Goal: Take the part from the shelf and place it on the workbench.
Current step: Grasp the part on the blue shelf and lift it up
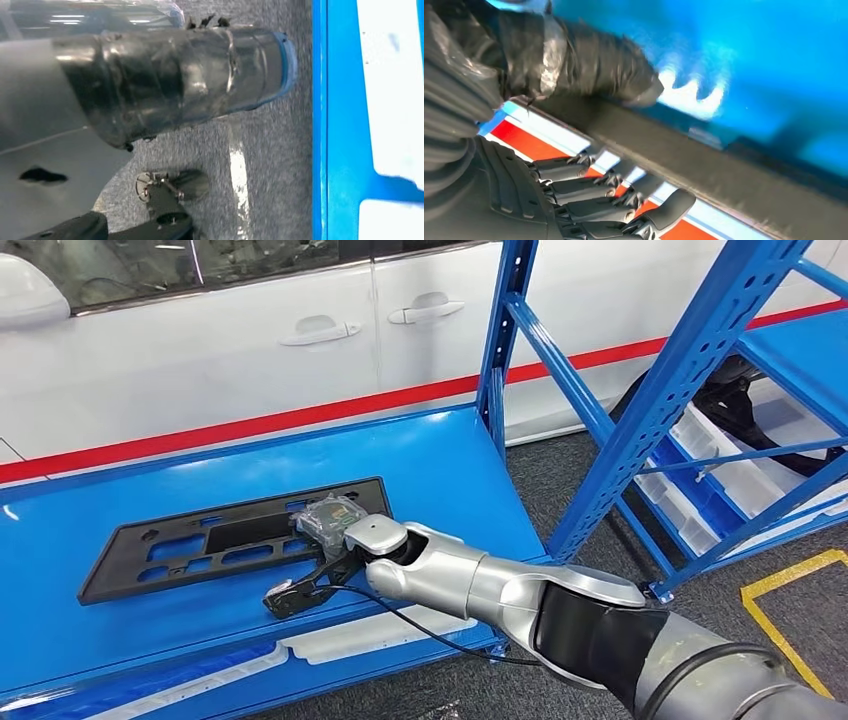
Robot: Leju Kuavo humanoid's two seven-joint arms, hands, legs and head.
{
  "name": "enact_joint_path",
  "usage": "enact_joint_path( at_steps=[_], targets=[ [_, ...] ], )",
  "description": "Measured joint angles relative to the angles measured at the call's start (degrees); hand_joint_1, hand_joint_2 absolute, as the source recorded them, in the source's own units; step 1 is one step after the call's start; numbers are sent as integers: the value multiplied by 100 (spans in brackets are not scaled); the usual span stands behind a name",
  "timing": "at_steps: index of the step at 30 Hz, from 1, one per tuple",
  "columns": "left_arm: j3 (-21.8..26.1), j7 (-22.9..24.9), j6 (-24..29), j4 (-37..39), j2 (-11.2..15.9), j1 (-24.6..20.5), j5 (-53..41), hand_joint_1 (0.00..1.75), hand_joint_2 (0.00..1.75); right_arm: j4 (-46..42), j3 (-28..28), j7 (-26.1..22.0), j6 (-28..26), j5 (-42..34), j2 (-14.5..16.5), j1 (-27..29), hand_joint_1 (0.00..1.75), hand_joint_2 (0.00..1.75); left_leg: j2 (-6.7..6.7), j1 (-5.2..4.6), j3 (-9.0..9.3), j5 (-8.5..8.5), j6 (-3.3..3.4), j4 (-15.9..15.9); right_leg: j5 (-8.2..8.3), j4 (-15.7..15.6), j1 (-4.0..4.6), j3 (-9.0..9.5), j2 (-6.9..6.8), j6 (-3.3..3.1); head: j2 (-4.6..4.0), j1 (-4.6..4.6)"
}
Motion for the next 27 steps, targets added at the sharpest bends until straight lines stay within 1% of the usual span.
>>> enact_joint_path(
  at_steps=[1, 2, 3, 4, 5, 6, 7, 8, 9, 10, 11, 12, 13, 14, 15, 16, 17, 18, 19, 20, 21, 23, 24, 25, 26, 27],
  targets=[
    [8, -8, -13, 0, -1, 2, 3, 0, 0, 9, 0, -2, -1, -1, -2, -4, 175, 175, -3, 1, 2, -8, -2, 13, 101, -79, -5, 41, -3, 4, 0, 0],
    [11, -24, -27, 0, -2, 5, 4, 0, 0, 14, 0, -5, -9, -4, -3, -11, 175, 175, -7, 3, 3, -22, -11, 37, 281, -364, -11, 185, -10, 6, 0, 0],
    [12, -43, -45, 0, -3, 6, 3, 0, 0, 17, 0, -8, -25, -10, -3, -20, 175, 175, -13, 7, 0, -44, -26, 73, 446, -749, -18, 369, -17, 1, 0, 0],
    [13, -65, -69, 0, -4, 5, -1, 0, 0, 19, 0, -12, -49, -20, -2, -27, 175, 175, -17, 1, -14, -69, -50, 113, 549, -1079, -16, 532, -22, -7, -1, -1],
    [13, -87, -95, 0, -3, 2, -5, 0, 44, 20, 0, -16, -77, -31, 1, -34, 175, 175, -23, -10, -33, -93, -76, 157, 600, -1302, -15, 643, -20, -27, -1, -1],
    [15, -106, -122, 0, -2, -3, -9, 0, 87, 20, 0, -23, -101, -44, 5, -35, 175, 175, -26, -20, -49, -106, -105, 184, 591, -1391, -8, 684, -16, -51, -1, -2],
    [17, -125, -160, 0, -1, -9, -11, 0, 131, 19, 1, -36, -123, -56, 9, -34, 175, 175, -28, -29, -61, -107, -133, 191, 584, -1391, 2, 689, -12, -78, -1, -3],
    [20, -144, -202, 1, 3, -12, -13, 0, 175, 15, 2, -51, -147, -68, 11, -35, 175, 175, -31, -28, -65, -108, -154, 197, 600, -1399, -5, 691, -12, -111, 0, -3],
    [22, -169, -253, 1, 8, -11, -13, 0, 175, 2, 2, -66, -177, -78, 9, -38, 175, 175, -29, -23, -72, -117, -176, 205, 607, -1407, -14, 694, -16, -137, 0, -3],
    [24, -195, -313, 2, 12, -9, -17, 0, 175, -18, 3, -77, -212, -87, 5, -42, 175, 175, -26, -19, -102, -176, -201, 281, 615, -1417, -28, 700, -20, -161, -1, -4],
    [25, -220, -364, 2, 15, -8, -25, 0, 175, -49, 2, -81, -249, -96, 1, -47, 175, 175, -22, -12, -181, -294, -229, 467, 622, -1427, -43, 705, -24, -184, -1, -4],
    [26, -240, -402, 2, 16, -7, -34, 0, 175, -84, 1, -81, -280, -104, -4, -48, 175, 175, -18, -1, -307, -452, -258, 755, 623, -1429, -44, 708, -24, -198, -1, -5],
    [26, -257, -425, 2, 14, -8, -45, 0, 175, -122, 1, -80, -304, -122, -9, -44, 175, 175, -15, 10, -469, -628, -285, 1118, 621, -1428, -39, 707, -23, -211, -1, -5],
    [26, -272, -434, 2, 14, -7, -52, 0, 175, -163, -1, -78, -326, -147, -17, -36, 175, 175, -15, 20, -631, -752, -302, 1458, 618, -1427, -32, 706, -22, -221, 0, -4],
    [26, -284, -430, 2, 16, -5, -54, 0, 175, -215, -4, -77, -348, -183, -29, -22, 175, 175, -15, 26, -734, -783, -308, 1656, 614, -1426, -25, 708, -18, -226, 0, -5],
    [26, -295, -420, 2, 19, -2, -55, 0, 175, -286, -14, -75, -380, -235, -46, -6, 175, 175, -15, 27, -749, -711, -302, 1658, 610, -1425, -18, 712, -12, -230, 0, -5],
    [26, -301, -404, 2, 24, 1, -54, 0, 175, -377, -31, -75, -428, -297, -66, 8, 175, 175, -15, 26, -665, -546, -283, 1451, 606, -1425, -12, 717, -4, -231, 0, -5],
    [26, -304, -377, 2, 30, 2, -52, 0, 175, -487, -60, -74, -491, -369, -83, 18, 175, 175, -15, 22, -504, -336, -250, 1079, 601, -1426, -8, 724, 6, -230, 0, -5],
    [26, -305, -340, 2, 37, 3, -49, 0, 175, -606, -97, -75, -569, -444, -98, 22, 175, 175, -16, 5, -327, -187, -213, 719, 598, -1432, 1, 726, 14, -225, 0, -5],
    [27, -308, -290, 2, 42, 3, -45, 0, 175, -720, -137, -78, -653, -514, -109, 23, 175, 175, -18, -17, -188, -90, -175, 423, 599, -1440, 5, 724, 22, -213, 0, -5],
    [31, -310, -237, 2, 45, 1, -35, 0, 175, -828, -174, -85, -737, -585, -120, 25, 175, 175, -20, -40, -105, -64, -145, 247, 604, -1450, 6, 716, 26, -194, 0, -6],
    [41, -311, -154, 3, 48, 3, -5, 0, 175, -1026, -230, -130, -897, -730, -145, 52, 175, 175, -27, -70, -71, -82, -106, 147, 620, -1489, 4, 716, 26, -137, 0, -5],
    [46, -307, -134, 3, 48, 10, 9, 0, 175, -1136, -260, -170, -978, -813, -165, 79, 175, 175, -22, -52, -51, -71, -87, 101, 608, -1494, 4, 713, 19, -105, 0, -4],
    [49, -299, -118, 4, 48, 20, 16, 0, 175, -1252, -294, -222, -1078, -904, -183, 106, 175, 175, -18, -39, -26, -51, -64, 47, 557, -1450, 9, 694, 12, -77, 0, -2],
    [50, -287, -98, 5, 47, 29, 20, 0, 175, -1373, -335, -281, -1199, -1004, -202, 127, 175, 175, -12, -24, -1, -30, -37, -4, 451, -1298, 15, 625, 8, -59, 0, 0],
    [51, -273, -73, 5, 46, 34, 28, 0, 175, -1483, -379, -344, -1342, -1114, -217, 145, 175, 175, -5, -14, 15, -19, -15, -31, 296, -1027, 18, 499, 3, -50, 0, 3]
  ],
)
